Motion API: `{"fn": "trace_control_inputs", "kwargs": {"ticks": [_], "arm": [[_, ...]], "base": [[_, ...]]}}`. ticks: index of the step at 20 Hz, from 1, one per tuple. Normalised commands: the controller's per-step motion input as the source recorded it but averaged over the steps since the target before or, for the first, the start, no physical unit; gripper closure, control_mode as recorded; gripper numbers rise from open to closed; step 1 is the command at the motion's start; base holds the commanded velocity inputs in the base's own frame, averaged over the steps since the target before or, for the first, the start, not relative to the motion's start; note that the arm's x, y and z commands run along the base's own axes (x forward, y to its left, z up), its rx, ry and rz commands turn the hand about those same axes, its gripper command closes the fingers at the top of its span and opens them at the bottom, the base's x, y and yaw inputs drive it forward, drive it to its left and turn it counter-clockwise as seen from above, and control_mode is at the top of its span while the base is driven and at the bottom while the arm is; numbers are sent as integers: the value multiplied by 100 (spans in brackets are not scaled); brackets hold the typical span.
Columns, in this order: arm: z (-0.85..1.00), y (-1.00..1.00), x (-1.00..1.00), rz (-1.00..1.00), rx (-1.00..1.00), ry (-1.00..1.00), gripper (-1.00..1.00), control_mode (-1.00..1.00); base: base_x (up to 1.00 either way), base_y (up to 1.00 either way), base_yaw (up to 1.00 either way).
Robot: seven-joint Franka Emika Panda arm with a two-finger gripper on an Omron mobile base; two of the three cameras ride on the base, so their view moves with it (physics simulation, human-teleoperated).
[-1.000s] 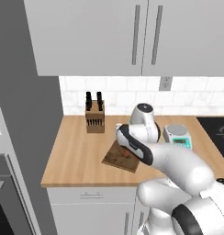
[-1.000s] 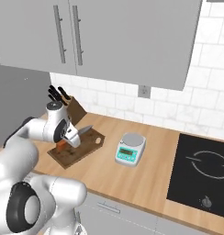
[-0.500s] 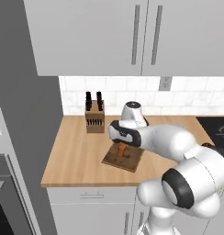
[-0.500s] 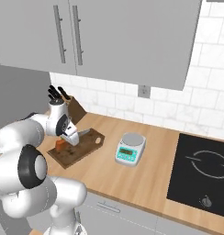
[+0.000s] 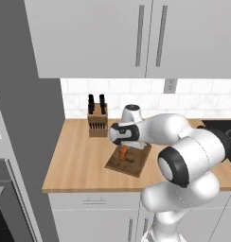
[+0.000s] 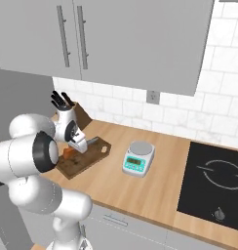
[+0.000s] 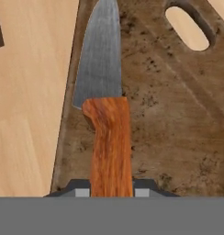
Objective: Pick up the knife from the drawer and place it on the cutting board. Then place the meat from the plate to the cutting board.
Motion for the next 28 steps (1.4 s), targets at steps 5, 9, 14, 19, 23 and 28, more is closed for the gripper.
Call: {"fn": "trace_control_inputs", "kwargs": {"ticks": [5, 9, 14, 19, 23, 28], "arm": [[-17, 0, 5, 0, -1, 0, -100, -100], [0, 0, -1, 0, 0, 0, -100, -100], [1, -5, -8, 0, 0, -1, -100, -100], [48, -10, -63, 1, 0, -15, -100, -100], [74, -4, -77, 6, 0, -19, -100, -100], [59, -41, -79, 11, 0, -10, -100, -100]], "base": [[0, 0, 0], [0, 0, 0], [0, 0, 0], [0, 0, 0], [0, 0, 0], [0, 0, 0]]}}
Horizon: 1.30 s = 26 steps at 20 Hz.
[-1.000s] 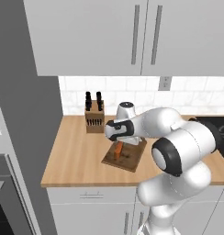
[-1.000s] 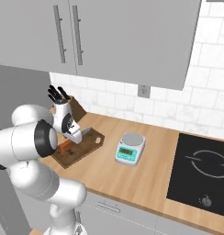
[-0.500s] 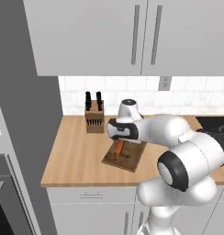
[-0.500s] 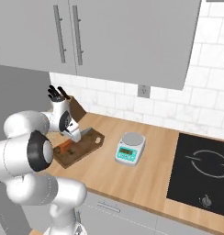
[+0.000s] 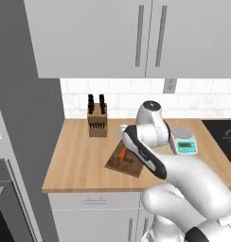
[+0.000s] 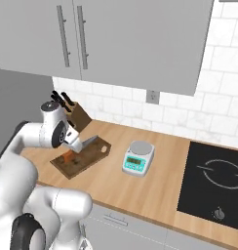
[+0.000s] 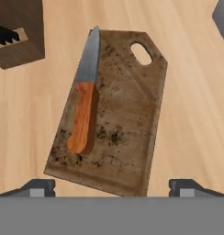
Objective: Pick up the knife from the drawer and place it on the cutting board. Then place the meat from the plate to the cutting board.
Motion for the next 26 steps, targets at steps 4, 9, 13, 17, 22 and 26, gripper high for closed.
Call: {"fn": "trace_control_inputs", "kwargs": {"ticks": [4, 9, 13, 17, 22, 26], "arm": [[63, -53, -75, 16, 0, 0, -100, -100], [46, -33, -54, 26, -3, 0, -100, -100], [34, -12, -28, 23, -6, 0, -100, -100], [43, 0, -26, 15, -7, 0, -100, -100], [38, 0, -31, 10, -9, 0, -100, -100], [5, 0, -15, 0, -3, 0, -100, 100]], "base": [[0, 0, 0], [0, 0, 0], [0, 0, 0], [0, 0, 0], [0, 0, 0], [-64, 0, 0]]}}
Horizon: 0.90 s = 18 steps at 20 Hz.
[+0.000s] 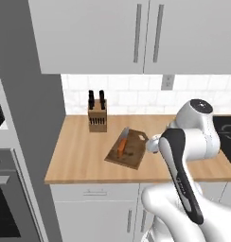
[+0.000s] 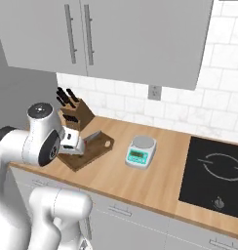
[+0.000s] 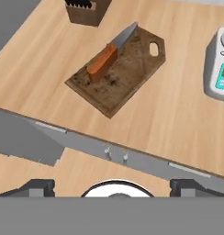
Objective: Pick up the knife from the drawer and place it on the cutting board. Then place the meat from the plate to the cutting board.
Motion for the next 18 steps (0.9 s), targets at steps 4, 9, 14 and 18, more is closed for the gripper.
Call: {"fn": "trace_control_inputs", "kwargs": {"ticks": [4, 9, 14, 18], "arm": [[0, 0, 0, 0, 0, 0, -100, 100], [0, 0, 0, 0, 0, 0, -100, 100], [0, 0, 0, 0, 0, 0, -100, 100], [0, 0, 0, 0, 0, 0, -100, 100]], "base": [[-100, -34, -7], [-84, -88, -20], [-21, -100, -20], [-30, -76, -8]]}}
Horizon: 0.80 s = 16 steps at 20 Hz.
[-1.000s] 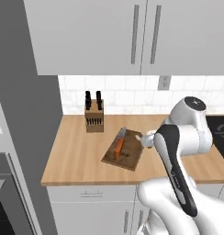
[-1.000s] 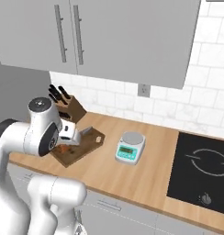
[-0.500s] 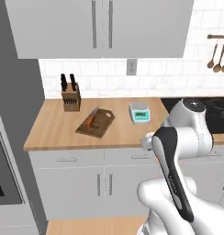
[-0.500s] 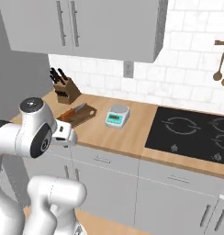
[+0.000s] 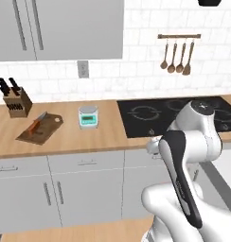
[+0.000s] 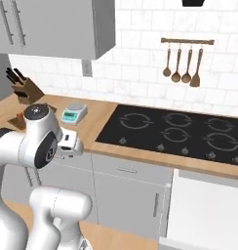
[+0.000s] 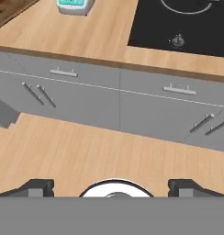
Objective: Pick up the knife from the drawer and place it on the cutting board. Then place the meat from the plate to the cutting board.
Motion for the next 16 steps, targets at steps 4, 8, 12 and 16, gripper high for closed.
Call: {"fn": "trace_control_inputs", "kwargs": {"ticks": [4, 8, 12, 16], "arm": [[0, 0, 0, 0, 0, 0, -100, 100], [0, 0, 0, 0, 0, 0, -100, 100], [0, 0, 0, 0, 0, 0, -100, 100], [0, 0, 0, 0, 0, 0, -100, 100]], "base": [[-87, -65, -2], [-100, -32, 0], [-66, -26, 0], [-4, -82, -1]]}}
